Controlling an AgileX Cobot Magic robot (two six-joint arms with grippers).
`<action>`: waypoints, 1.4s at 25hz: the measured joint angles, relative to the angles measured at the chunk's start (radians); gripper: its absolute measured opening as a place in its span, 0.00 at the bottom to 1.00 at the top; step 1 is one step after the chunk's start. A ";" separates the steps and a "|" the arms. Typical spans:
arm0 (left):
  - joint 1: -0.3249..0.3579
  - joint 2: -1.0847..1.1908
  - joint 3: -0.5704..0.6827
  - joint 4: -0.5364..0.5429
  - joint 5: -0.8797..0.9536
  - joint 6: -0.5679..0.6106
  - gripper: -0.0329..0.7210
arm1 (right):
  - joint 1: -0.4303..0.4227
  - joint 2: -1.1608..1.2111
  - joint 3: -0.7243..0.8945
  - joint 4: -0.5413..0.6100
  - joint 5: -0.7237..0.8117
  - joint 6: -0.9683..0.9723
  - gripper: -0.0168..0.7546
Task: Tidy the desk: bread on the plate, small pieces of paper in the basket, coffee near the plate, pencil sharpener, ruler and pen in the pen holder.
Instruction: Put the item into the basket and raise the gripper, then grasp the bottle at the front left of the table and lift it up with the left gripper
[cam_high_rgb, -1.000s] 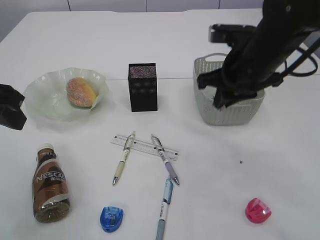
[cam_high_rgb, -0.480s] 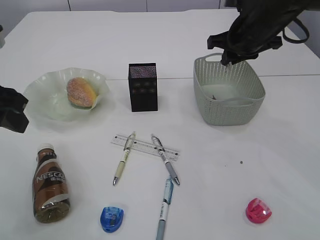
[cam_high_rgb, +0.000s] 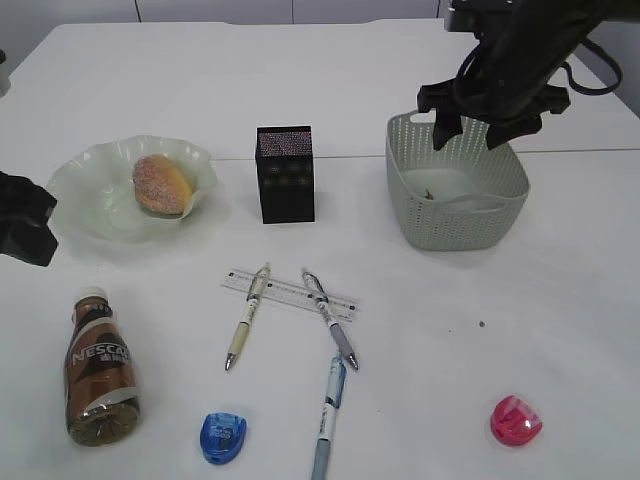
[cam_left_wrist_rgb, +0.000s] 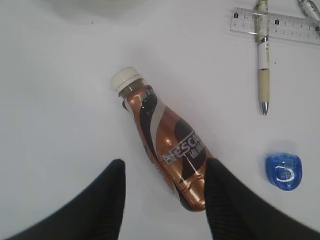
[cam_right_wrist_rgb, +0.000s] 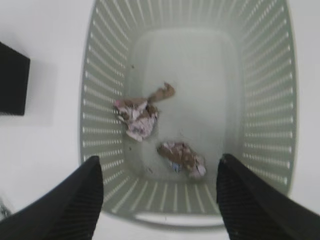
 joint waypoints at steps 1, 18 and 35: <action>0.000 0.000 0.000 -0.001 0.000 0.000 0.54 | 0.000 -0.008 0.000 0.000 0.042 0.000 0.70; 0.000 0.000 0.000 0.038 -0.039 0.000 0.53 | 0.000 -0.273 0.167 0.052 0.393 -0.130 0.58; 0.000 0.036 0.082 0.028 -0.075 -0.648 0.68 | 0.000 -0.483 0.513 0.115 0.290 -0.131 0.57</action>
